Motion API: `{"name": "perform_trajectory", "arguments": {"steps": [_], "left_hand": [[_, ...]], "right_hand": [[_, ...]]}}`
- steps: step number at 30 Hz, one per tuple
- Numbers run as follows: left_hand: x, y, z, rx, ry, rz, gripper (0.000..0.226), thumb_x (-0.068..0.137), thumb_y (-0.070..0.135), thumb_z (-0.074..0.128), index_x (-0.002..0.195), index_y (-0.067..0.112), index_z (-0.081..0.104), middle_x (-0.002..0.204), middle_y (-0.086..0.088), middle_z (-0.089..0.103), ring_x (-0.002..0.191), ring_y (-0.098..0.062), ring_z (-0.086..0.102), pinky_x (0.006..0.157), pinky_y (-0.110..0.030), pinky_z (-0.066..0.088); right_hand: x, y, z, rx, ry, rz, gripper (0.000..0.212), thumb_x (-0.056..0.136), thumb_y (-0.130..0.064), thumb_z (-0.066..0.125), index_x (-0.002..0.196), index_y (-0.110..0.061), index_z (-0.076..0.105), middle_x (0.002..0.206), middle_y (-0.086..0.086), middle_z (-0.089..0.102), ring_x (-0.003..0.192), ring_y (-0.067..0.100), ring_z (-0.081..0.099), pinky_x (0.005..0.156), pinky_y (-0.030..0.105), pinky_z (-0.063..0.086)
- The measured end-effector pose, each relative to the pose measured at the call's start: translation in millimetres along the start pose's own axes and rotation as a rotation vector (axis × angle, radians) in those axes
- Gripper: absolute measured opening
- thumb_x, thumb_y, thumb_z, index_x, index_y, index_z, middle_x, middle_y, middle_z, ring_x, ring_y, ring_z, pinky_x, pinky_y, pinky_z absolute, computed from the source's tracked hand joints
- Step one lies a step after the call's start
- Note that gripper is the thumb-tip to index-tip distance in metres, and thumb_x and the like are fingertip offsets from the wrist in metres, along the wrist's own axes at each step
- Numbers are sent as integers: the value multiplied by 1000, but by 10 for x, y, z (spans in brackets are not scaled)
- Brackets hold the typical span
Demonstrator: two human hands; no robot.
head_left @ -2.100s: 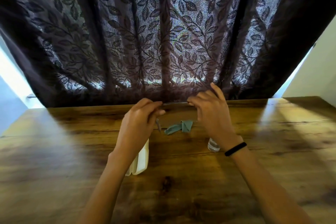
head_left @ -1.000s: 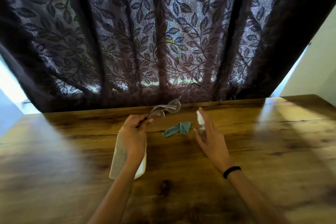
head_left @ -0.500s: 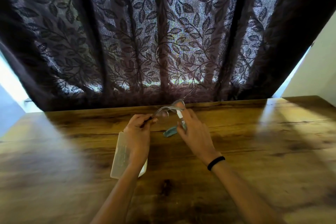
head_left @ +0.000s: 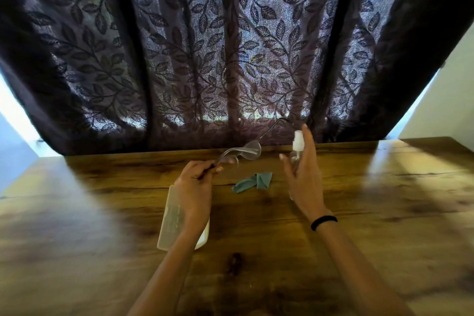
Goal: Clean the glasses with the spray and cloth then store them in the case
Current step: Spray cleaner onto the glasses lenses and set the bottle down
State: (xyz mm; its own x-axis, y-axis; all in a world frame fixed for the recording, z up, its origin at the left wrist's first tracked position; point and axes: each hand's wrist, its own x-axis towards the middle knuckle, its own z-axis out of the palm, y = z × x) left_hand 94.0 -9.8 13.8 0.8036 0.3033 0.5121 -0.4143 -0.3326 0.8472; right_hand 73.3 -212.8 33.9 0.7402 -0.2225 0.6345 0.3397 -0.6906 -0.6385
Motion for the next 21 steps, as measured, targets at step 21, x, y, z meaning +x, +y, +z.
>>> {"name": "perform_trajectory", "arguments": {"steps": [21], "left_hand": [[-5,32,-12,-14,37,-40,26,72,-2,69,88,19,69,81,3,66,73,1,62,68,-9,50]], "right_hand": [[-373,217,-158,49,109,174,78,80,-31,67,141,-29,17,140,0,23,123,6,29,100,21,31]]}}
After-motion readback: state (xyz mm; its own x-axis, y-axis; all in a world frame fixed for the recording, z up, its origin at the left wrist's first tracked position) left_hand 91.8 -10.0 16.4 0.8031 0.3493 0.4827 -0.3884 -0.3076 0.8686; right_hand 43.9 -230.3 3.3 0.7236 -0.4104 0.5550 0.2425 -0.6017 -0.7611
